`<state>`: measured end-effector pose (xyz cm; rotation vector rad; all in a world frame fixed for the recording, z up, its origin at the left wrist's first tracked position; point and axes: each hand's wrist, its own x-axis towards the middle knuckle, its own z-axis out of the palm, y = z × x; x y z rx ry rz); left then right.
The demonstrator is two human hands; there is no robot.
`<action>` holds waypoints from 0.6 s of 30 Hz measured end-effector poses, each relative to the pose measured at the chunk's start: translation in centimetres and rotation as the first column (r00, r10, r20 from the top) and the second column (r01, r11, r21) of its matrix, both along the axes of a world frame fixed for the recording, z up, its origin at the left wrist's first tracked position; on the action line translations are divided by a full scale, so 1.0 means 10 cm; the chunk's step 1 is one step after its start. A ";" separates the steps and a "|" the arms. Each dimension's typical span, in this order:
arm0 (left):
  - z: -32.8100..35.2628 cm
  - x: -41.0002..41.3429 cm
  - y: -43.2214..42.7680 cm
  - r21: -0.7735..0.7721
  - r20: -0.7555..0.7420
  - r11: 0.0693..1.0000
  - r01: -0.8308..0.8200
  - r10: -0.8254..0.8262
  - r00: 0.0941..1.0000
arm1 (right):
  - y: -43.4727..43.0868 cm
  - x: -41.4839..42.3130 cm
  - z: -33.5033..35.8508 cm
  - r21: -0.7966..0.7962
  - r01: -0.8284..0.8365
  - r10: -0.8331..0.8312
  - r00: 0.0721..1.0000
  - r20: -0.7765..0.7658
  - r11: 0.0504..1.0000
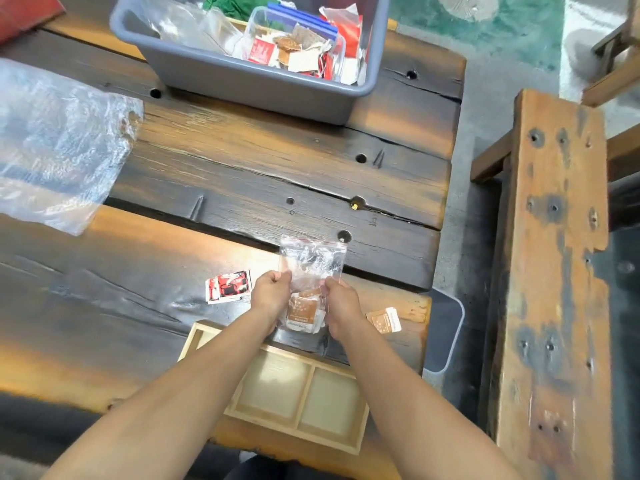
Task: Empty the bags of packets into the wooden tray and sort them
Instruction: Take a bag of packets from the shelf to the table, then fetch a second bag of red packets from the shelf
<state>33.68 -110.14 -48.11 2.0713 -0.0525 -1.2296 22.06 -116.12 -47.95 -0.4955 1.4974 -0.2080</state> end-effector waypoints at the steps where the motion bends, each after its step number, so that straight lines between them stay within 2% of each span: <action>1: 0.00 0.01 0.01 0.006 -0.006 1.000 -0.006 0.006 1.000 | -0.01 0.00 0.00 -0.002 -0.010 0.010 1.000 -0.006 1.000; 5: 0.05 0.05 0.01 0.014 -0.008 1.000 -0.027 0.027 1.000 | -0.02 0.02 0.00 -0.040 -0.055 0.053 0.997 -0.054 0.998; 11: 0.23 0.14 -0.01 0.006 0.007 1.000 0.001 -0.001 1.000 | 0.05 0.07 0.14 -0.161 -0.198 0.151 0.953 -0.263 0.967; 18: 0.53 0.27 0.07 -0.021 0.037 1.000 0.022 -0.021 0.999 | 0.05 0.05 0.50 -0.355 -0.325 0.139 0.877 -0.460 0.877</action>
